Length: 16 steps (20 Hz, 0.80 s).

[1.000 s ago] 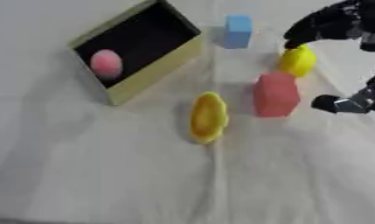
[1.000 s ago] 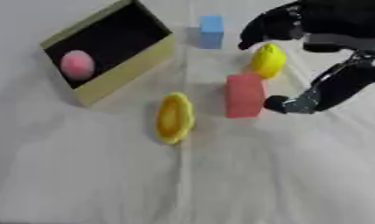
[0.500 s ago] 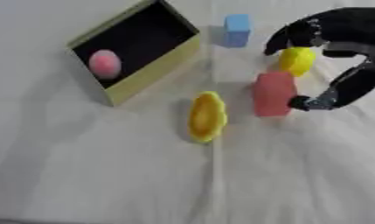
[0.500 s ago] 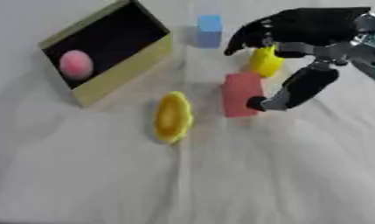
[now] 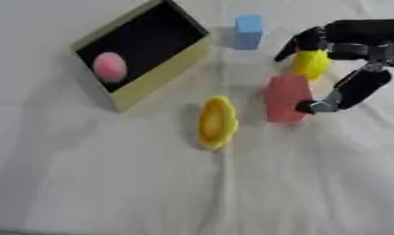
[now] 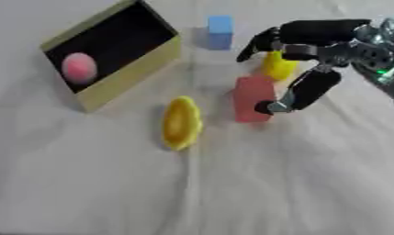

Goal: Pick up objects on the table and place them in the box.

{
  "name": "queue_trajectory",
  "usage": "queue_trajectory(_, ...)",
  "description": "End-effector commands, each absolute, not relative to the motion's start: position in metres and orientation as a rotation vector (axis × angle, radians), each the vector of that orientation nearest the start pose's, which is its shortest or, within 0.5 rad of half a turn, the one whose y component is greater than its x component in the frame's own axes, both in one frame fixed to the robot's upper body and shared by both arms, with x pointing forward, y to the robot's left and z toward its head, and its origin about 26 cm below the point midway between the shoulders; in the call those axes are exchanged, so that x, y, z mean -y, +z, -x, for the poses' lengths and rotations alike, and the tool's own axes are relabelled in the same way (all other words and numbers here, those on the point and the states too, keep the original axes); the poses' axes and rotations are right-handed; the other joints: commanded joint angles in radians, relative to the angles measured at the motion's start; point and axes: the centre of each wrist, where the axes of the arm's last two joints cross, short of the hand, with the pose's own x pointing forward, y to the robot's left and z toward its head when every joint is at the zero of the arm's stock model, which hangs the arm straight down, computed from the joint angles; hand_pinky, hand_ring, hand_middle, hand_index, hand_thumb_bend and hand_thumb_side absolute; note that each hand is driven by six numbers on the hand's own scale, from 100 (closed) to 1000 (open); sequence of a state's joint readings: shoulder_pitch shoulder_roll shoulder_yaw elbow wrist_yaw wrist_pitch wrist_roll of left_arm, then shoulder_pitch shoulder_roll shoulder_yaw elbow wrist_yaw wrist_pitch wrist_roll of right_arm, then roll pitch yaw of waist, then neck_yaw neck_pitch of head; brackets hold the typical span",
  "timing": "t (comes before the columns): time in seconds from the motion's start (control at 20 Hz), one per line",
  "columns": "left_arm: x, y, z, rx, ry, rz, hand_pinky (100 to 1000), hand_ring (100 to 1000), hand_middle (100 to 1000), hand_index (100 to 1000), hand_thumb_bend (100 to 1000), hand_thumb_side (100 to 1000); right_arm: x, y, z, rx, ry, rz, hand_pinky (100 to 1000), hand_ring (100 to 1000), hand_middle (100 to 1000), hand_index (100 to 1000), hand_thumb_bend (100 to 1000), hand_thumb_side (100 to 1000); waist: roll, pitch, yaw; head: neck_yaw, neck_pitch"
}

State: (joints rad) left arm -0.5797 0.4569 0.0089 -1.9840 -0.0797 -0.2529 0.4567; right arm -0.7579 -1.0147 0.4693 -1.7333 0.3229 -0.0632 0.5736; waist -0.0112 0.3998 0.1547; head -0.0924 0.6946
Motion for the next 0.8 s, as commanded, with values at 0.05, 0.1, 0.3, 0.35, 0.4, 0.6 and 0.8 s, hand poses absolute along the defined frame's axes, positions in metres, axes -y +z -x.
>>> queue_trajectory(0.05, -0.252, 0.297, -0.308, -3.33, 0.015, 0.441, 690, 765, 640, 806, 542, 527, 0.282, 0.295, -0.351, 1.427, 1.911, 0.725, 910, 920, 835, 909, 424, 416, -0.001, -0.021, 0.0, -0.005, 0.001)
queue_trajectory(0.1, -0.252, 0.296, -0.308, -3.332, 0.014, 0.441, 690, 765, 640, 806, 542, 527, 0.282, 0.294, -0.353, 1.419, 1.912, 0.721, 909, 919, 834, 909, 426, 414, -0.001, -0.02, 0.001, -0.005, 0.0)
queue_trajectory(0.3, -0.252, 0.296, -0.308, -3.336, 0.013, 0.437, 689, 765, 639, 806, 540, 528, 0.28, 0.287, -0.359, 1.385, 1.927, 0.713, 908, 921, 837, 910, 437, 407, -0.002, -0.017, 0.004, -0.005, -0.003)
queue_trajectory(0.35, -0.252, 0.296, -0.308, -3.336, 0.012, 0.436, 689, 765, 639, 806, 540, 529, 0.28, 0.284, -0.36, 1.372, 1.931, 0.713, 908, 921, 838, 910, 439, 408, -0.002, -0.017, 0.004, -0.005, -0.004)
queue_trajectory(0.4, -0.251, 0.296, -0.309, -3.337, 0.012, 0.435, 689, 765, 639, 805, 540, 529, 0.281, 0.282, -0.362, 1.359, 1.935, 0.713, 908, 922, 839, 911, 442, 405, -0.003, -0.016, 0.005, -0.006, -0.005)
queue_trajectory(0.6, -0.251, 0.295, -0.309, -3.339, 0.009, 0.431, 688, 766, 639, 805, 540, 530, 0.282, 0.273, -0.368, 1.32, 1.942, 0.724, 906, 924, 842, 913, 449, 396, -0.002, -0.012, 0.008, -0.006, -0.009)
queue_trajectory(0.8, -0.25, 0.295, -0.309, -3.344, 0.01, 0.424, 688, 766, 638, 804, 539, 532, 0.283, 0.266, -0.375, 1.305, 1.934, 0.753, 904, 923, 841, 914, 452, 391, -0.001, -0.009, 0.01, -0.006, -0.013)
